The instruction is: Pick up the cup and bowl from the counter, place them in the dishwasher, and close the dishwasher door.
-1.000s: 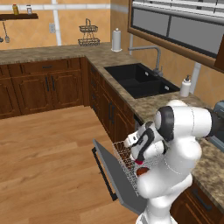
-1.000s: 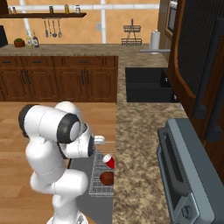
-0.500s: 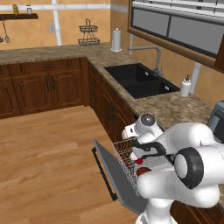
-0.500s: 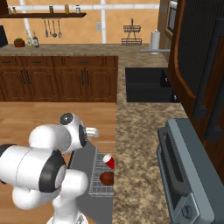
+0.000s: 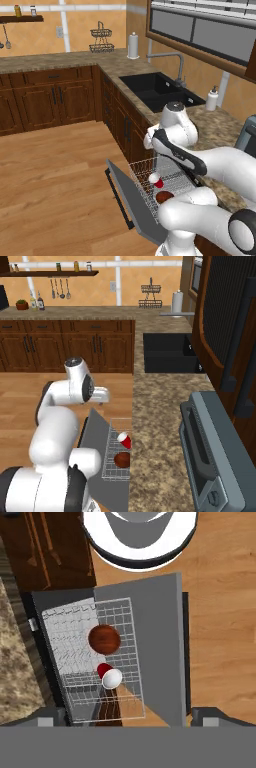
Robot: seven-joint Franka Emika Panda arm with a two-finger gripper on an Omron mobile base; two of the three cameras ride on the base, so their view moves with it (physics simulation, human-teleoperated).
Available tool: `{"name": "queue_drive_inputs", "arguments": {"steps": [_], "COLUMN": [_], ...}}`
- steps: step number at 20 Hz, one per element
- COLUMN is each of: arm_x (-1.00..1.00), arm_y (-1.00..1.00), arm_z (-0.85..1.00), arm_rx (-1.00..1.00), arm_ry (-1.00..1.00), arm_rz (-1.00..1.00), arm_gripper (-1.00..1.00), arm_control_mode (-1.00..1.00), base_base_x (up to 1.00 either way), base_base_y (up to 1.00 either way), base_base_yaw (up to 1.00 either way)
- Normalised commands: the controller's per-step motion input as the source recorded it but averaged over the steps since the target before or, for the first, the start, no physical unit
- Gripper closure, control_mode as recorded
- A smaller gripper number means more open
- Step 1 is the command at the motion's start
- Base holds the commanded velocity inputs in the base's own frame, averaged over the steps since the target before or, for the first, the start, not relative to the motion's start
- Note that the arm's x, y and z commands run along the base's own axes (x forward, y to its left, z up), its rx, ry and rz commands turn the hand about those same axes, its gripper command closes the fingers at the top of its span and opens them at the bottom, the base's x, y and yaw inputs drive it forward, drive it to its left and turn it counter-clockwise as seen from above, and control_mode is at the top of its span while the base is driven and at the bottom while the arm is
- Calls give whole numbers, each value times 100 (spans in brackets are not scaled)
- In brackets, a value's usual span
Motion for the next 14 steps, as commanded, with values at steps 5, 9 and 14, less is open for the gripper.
{"name": "queue_drive_inputs", "arguments": {"steps": [5,9,14], "arm_x": [-65,-50,-30], "arm_y": [19,31,53], "arm_z": [1,-40,-52], "arm_rx": [-4,-1,-6], "arm_ry": [10,0,0], "arm_rz": [0,0,0], "arm_gripper": [-100,-100,-100], "arm_control_mode": [-100,-100,-100], "base_base_x": [0,0,0], "base_base_y": [0,0,0], "base_base_yaw": [0,0,0]}}
